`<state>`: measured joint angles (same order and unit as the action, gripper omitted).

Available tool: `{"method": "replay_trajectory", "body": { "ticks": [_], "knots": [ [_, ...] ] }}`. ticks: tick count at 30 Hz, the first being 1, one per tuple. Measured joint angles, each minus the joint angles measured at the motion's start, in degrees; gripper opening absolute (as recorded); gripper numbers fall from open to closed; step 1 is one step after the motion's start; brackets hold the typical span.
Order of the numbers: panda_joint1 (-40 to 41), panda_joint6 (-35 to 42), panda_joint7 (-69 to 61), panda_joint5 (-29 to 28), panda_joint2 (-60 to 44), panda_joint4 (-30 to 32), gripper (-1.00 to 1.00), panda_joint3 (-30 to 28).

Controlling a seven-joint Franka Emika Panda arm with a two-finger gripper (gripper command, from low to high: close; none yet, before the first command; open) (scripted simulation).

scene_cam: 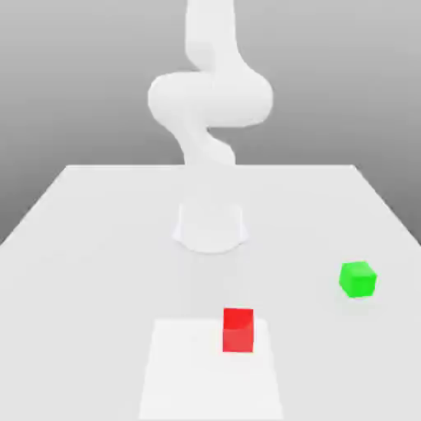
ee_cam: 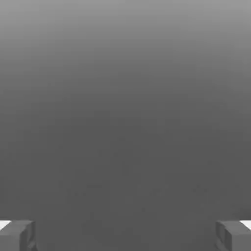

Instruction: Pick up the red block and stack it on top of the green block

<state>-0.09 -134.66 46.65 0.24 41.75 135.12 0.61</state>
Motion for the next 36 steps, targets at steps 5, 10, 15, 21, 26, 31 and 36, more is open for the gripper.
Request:
{"method": "replay_trajectory", "body": {
  "ticks": [5,10,15,21,26,31,36],
  "knots": [
    [-0.28,-6.80,1.99,0.49,-9.91,7.67,0.00,1.49],
    [-0.61,-13.55,4.06,0.83,-19.79,15.25,0.00,2.99],
    [-1.11,-20.98,6.54,0.92,-30.81,23.38,0.00,4.49],
    [-1.60,-31.70,10.03,-1.57,-45.08,27.74,0.00,4.59],
    [-3.77,-38.56,11.95,-4.16,-53.14,26.71,-1.00,1.84],
    [-3.97,-39.35,12.29,-4.58,-54.03,26.58,-1.00,1.54],
    [-2.96,-32.94,10.27,-1.80,-46.54,27.67,-1.00,3.29]
  ]
}}
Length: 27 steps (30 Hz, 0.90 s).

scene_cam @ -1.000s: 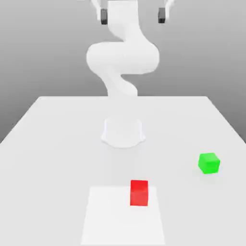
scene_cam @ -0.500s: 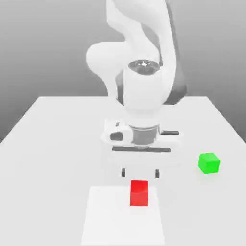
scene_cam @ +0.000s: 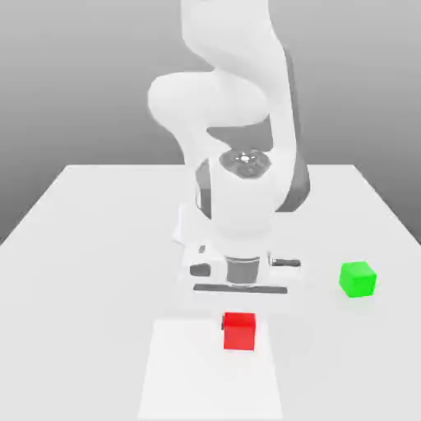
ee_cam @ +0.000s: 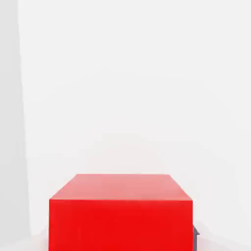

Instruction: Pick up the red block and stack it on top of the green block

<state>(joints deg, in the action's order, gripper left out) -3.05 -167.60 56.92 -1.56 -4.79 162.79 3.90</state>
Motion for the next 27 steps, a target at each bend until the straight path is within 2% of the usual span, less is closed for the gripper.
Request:
{"method": "replay_trajectory", "body": {
  "ticks": [3,6,19,21,27],
  "knots": [
    [-0.26,5.20,-1.26,1.80,6.08,0.87,-1.00,0.31],
    [-5.74,7.77,-1.29,4.19,9.11,1.11,-1.00,3.22],
    [-28.37,14.56,2.01,13.00,16.82,1.50,-1.00,20.98],
    [-28.16,14.28,4.40,10.35,15.75,1.36,-1.00,22.71],
    [-23.74,11.37,13.52,-2.32,9.65,0.61,-1.00,24.65]
  ]
}}
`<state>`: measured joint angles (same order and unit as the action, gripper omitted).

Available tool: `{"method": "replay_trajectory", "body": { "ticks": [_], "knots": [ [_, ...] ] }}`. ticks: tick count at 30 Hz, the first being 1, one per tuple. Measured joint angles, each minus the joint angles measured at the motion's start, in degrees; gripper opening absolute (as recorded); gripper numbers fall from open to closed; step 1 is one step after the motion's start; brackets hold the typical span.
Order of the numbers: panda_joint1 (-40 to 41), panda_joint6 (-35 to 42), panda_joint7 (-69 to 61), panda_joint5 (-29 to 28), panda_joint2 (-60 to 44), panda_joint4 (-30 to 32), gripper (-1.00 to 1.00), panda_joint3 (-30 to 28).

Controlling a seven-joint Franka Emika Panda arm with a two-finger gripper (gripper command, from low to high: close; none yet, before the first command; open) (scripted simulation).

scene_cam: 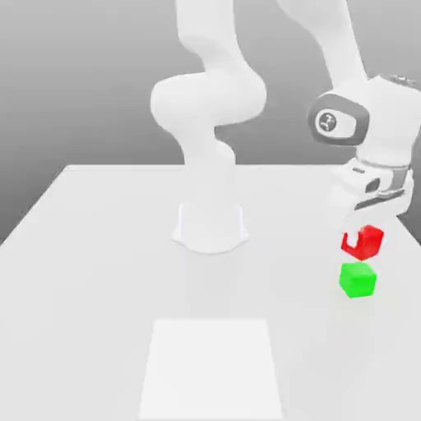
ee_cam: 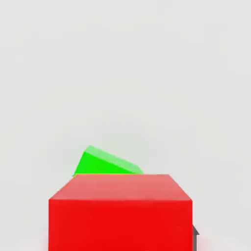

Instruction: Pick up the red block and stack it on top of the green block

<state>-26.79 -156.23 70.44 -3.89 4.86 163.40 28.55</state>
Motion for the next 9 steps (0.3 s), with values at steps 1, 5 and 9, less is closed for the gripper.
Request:
{"method": "replay_trajectory", "body": {
  "ticks": [1,5,9],
  "knots": [
    [0.49,-0.58,1.37,-1.93,-1.00,-0.11,-1.00,-0.04],
    [1.54,-3.21,5.63,-7.94,-4.64,-0.42,-1.00,-0.64],
    [1.86,-6.52,7.47,-10.54,-7.46,-0.37,-1.00,-0.72]
  ]
}}
